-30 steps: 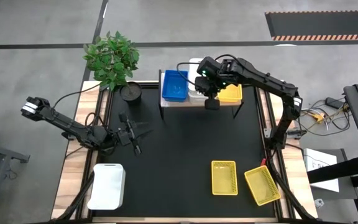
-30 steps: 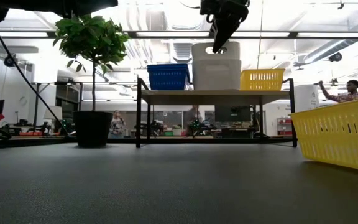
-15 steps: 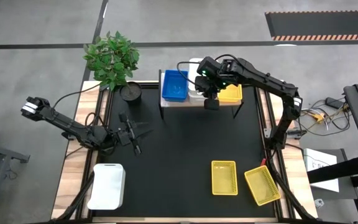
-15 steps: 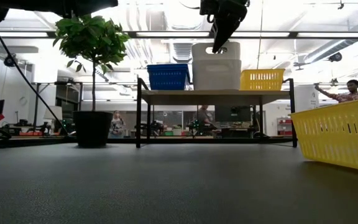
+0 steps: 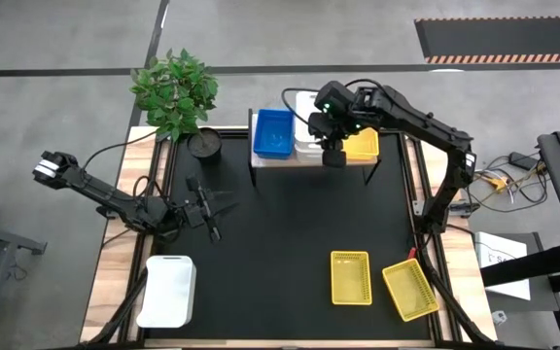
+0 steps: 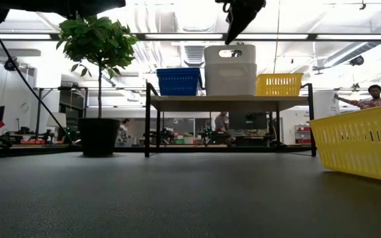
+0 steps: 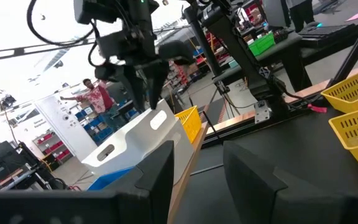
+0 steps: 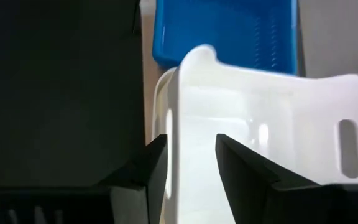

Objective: Stack baskets on shelf by color
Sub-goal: Stack the top white bin on the other white bin on the shelf, then stack the left yellow bin on the other yellow bin on the shelf

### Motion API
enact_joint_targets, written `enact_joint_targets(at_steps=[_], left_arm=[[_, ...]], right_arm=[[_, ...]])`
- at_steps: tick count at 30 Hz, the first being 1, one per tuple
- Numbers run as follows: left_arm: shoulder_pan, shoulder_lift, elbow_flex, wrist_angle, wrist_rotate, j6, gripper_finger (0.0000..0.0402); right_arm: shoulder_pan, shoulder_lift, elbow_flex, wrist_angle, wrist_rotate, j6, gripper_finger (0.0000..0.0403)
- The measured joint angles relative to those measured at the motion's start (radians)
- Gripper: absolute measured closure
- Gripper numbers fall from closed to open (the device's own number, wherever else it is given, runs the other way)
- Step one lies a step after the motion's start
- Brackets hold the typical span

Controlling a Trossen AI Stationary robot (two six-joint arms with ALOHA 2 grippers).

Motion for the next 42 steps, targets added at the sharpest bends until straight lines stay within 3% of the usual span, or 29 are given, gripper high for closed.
enact_joint_targets(at_steps=[5, 12, 20, 33, 37, 42], left_arm=[[0.000, 0.000, 0.000, 0.000, 0.000, 0.000, 0.0279], [0.000, 0.000, 0.000, 0.000, 0.000, 0.000, 0.0279], [0.000, 0.000, 0.000, 0.000, 0.000, 0.000, 0.0279], [0.000, 0.000, -0.001, 0.000, 0.000, -0.001, 0.0279], [0.000, 0.000, -0.007, 0.000, 0.000, -0.002, 0.0279], [0.000, 0.000, -0.018, 0.000, 0.000, -0.025, 0.0279]], right_arm=[[0.000, -0.002, 0.034, 0.009, 0.000, 0.001, 0.0296], [0.000, 0.002, -0.004, 0.021, 0.000, -0.003, 0.0386], [0.000, 0.014, -0.074, 0.025, -0.003, 0.006, 0.0390], [0.032, -0.049, -0.060, 0.021, -0.015, 0.022, 0.0391], [0.089, -0.103, -0.138, 0.049, -0.063, 0.054, 0.0394], [0.219, -0.219, -0.357, 0.224, -0.068, 0.085, 0.0394]])
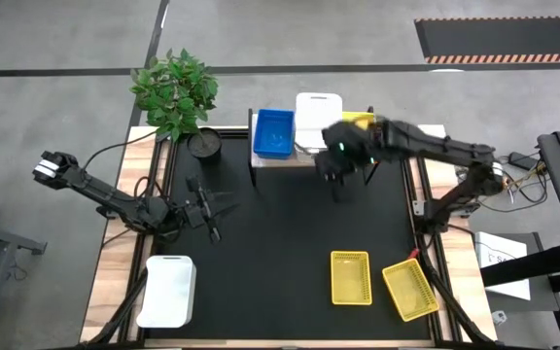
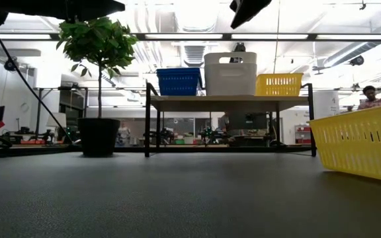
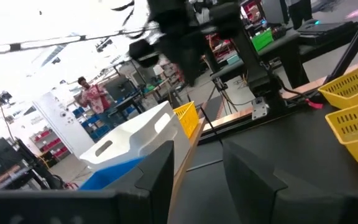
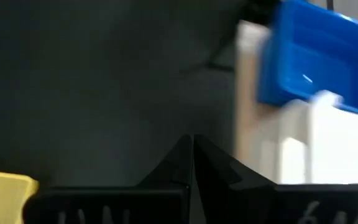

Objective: Stack baskets on shelf by color
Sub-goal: Stack the left yellow bin on the other yellow bin on the shelf

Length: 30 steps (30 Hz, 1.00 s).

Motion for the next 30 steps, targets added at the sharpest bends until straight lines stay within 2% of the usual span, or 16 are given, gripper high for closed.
enact_joint_targets(at_steps=[7, 14, 22, 26, 30], left_arm=[[0.000, 0.000, -0.001, 0.001, 0.000, -0.035, 0.0279], [0.000, 0.003, -0.001, 0.001, 0.000, -0.121, 0.0279], [0.000, 0.062, -0.001, 0.056, 0.000, -0.160, 0.0279], [0.000, 0.119, -0.001, 0.147, 0.000, -0.162, 0.0279], [0.000, 0.203, -0.001, 0.277, 0.000, -0.161, 0.0279]], right_arm=[[0.200, -0.155, -0.375, 0.365, 0.009, 0.059, 0.0394], [0.351, -0.217, -0.607, 0.520, 0.018, 0.136, 0.0394], [0.487, -0.227, -0.671, 0.468, 0.008, 0.362, 0.0394], [0.556, -0.219, -0.650, 0.405, 0.015, 0.503, 0.0387], [0.636, -0.193, -0.627, 0.368, 0.016, 0.591, 0.0361]])
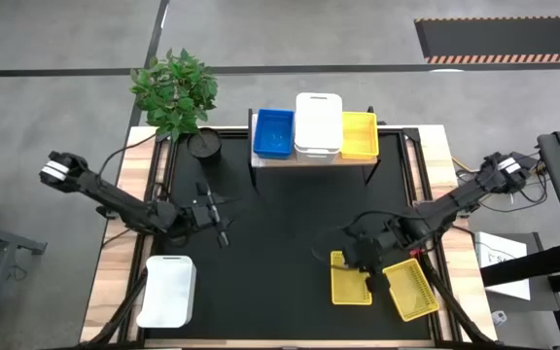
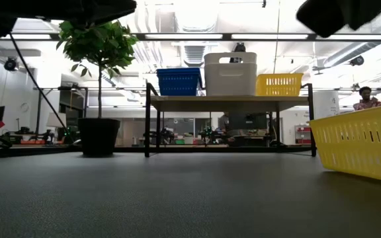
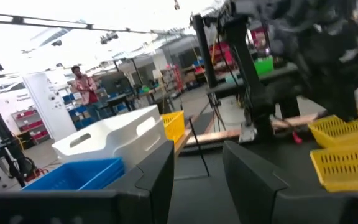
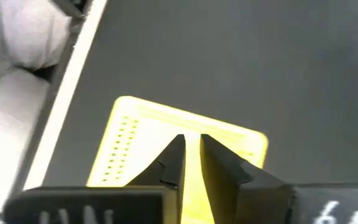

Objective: Stack baskets on shelf by color
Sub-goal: Stack the left yellow bin on the other yellow bin on the shelf

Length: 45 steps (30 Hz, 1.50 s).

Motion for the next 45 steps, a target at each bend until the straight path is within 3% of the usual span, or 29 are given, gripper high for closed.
enact_joint_targets(at_steps=[9, 15, 28, 36, 45], left_arm=[[-0.001, 0.163, 0.000, 0.256, 0.003, -0.004, 0.0279], [-0.003, 0.237, 0.021, 0.278, 0.003, -0.048, 0.0279], [-0.009, 0.260, 0.035, 0.275, 0.005, -0.049, 0.0279], [-0.009, 0.258, 0.035, 0.274, 0.005, -0.044, 0.0279], [-0.010, 0.254, 0.052, 0.280, 0.005, 0.048, 0.0279]], right_arm=[[0.150, 0.097, 0.003, 0.003, -0.003, 0.306, 0.0255], [0.235, 0.211, 0.005, 0.014, -0.004, 0.462, 0.0233], [0.273, 0.481, 0.216, -0.065, 0.037, 0.482, 0.0271], [0.268, 0.504, 0.248, -0.073, 0.081, 0.437, 0.0381], [0.268, 0.502, 0.292, -0.096, 0.144, 0.428, 0.0392]])
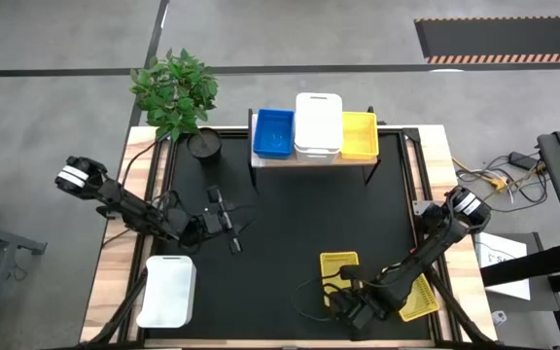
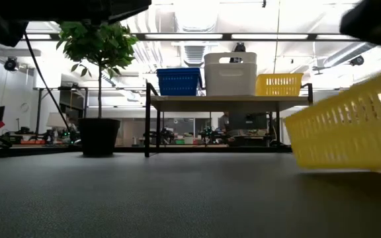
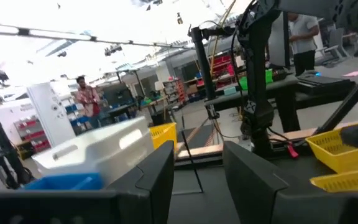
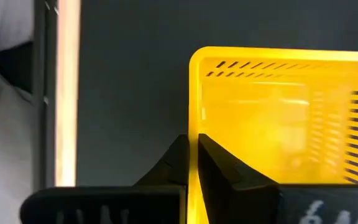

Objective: Stack baskets on shelf by color
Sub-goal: Stack the left yellow bin on the other yellow bin on the shelf

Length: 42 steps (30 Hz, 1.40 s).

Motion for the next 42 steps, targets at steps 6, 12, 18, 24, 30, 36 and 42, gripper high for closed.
enact_joint_targets(at_steps=[6, 12, 18, 24, 30, 36, 42], left_arm=[[0.000, -0.027, 0.038, -0.004, 0.001, 0.153, 0.0279], [0.000, -0.091, 0.073, -0.005, 0.015, 0.309, 0.0279], [0.001, -0.163, 0.102, -0.006, 0.033, 0.452, 0.0279], [0.002, -0.224, 0.105, -0.006, 0.051, 0.538, 0.0279], [0.002, -0.273, 0.081, -0.010, 0.050, 0.532, 0.0279], [0.002, -0.281, 0.063, -0.009, 0.042, 0.530, 0.0279], [0.002, -0.283, 0.063, -0.011, 0.042, 0.537, 0.0279]], right_arm=[[0.000, -0.004, 0.132, -0.149, 0.061, -0.053, 0.0393], [-0.005, -0.027, 0.276, -0.306, 0.163, -0.144, 0.0393], [-0.036, -0.065, 0.420, -0.504, 0.267, -0.210, 0.0394], [-0.118, -0.106, 0.561, -0.728, 0.312, -0.275, 0.0394], [-0.244, -0.203, 0.612, -0.752, 0.305, -0.478, 0.0394], [-0.412, -0.351, 0.592, -0.769, 0.304, -0.610, 0.0394], [-0.656, -0.484, 0.547, -0.769, 0.297, -0.741, 0.0394]])
